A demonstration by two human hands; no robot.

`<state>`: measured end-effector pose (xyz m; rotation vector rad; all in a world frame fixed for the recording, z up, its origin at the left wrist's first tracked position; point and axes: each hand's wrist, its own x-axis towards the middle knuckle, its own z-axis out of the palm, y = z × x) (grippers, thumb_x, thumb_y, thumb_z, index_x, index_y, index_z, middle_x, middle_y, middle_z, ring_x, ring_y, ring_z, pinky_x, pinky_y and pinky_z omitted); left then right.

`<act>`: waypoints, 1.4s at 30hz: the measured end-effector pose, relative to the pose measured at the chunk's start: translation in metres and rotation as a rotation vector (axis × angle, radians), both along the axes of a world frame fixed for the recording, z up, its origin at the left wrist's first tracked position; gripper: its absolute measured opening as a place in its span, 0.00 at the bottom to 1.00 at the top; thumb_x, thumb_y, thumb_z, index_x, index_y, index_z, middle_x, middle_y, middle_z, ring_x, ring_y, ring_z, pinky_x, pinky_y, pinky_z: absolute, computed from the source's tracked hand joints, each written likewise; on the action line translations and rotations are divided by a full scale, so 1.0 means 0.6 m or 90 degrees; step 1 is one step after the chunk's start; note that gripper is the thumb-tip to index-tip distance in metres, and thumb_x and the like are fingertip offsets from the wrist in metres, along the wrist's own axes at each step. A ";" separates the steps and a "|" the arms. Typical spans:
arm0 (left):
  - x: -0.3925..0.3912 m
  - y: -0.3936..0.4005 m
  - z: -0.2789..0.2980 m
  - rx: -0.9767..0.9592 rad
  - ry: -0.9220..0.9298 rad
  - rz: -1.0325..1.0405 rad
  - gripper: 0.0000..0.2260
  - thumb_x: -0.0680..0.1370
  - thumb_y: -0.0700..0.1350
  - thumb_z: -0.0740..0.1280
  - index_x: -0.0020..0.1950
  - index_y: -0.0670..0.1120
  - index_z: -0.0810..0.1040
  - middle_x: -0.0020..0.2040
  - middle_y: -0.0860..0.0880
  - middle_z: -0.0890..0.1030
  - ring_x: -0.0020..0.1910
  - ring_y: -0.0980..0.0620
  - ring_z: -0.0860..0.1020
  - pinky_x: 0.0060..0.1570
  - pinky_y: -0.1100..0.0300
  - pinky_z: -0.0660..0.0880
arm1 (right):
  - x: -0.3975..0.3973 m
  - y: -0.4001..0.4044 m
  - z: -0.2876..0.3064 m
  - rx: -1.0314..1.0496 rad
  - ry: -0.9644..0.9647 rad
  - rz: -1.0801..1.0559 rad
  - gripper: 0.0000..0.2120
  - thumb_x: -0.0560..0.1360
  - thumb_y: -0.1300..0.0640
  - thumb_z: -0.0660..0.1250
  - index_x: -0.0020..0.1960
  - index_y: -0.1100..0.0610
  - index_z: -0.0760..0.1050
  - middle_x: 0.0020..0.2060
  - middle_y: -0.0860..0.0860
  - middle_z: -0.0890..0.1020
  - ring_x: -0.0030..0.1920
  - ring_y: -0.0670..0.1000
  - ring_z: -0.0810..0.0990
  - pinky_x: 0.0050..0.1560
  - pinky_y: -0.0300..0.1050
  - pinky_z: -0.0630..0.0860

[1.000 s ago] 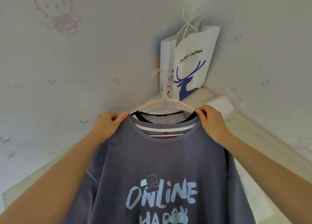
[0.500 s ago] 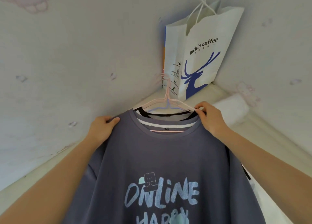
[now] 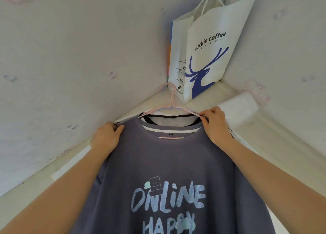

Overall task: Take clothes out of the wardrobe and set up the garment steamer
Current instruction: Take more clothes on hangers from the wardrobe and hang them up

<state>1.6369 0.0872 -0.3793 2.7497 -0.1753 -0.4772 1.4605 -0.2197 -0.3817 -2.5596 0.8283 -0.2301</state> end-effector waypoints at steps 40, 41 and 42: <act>-0.705 0.292 0.090 -0.148 -0.249 -0.694 0.21 0.77 0.49 0.55 0.65 0.43 0.76 0.61 0.47 0.79 0.66 0.44 0.73 0.60 0.48 0.75 | -0.691 0.650 0.102 -0.138 0.124 -0.176 0.26 0.68 0.53 0.76 0.62 0.62 0.76 0.56 0.56 0.81 0.57 0.61 0.80 0.54 0.58 0.78; -0.722 0.291 0.095 -0.166 -0.241 -0.710 0.20 0.77 0.49 0.56 0.65 0.43 0.76 0.60 0.48 0.80 0.66 0.44 0.74 0.59 0.49 0.76 | -0.712 0.663 0.108 -0.139 0.121 -0.198 0.26 0.67 0.53 0.77 0.61 0.62 0.77 0.55 0.56 0.82 0.56 0.60 0.81 0.54 0.58 0.79; -0.739 0.290 0.100 -0.181 -0.235 -0.729 0.20 0.77 0.49 0.57 0.65 0.43 0.76 0.60 0.48 0.80 0.65 0.45 0.74 0.59 0.50 0.76 | -0.733 0.675 0.113 -0.143 0.119 -0.221 0.26 0.66 0.53 0.77 0.60 0.62 0.77 0.54 0.56 0.82 0.55 0.60 0.81 0.53 0.57 0.79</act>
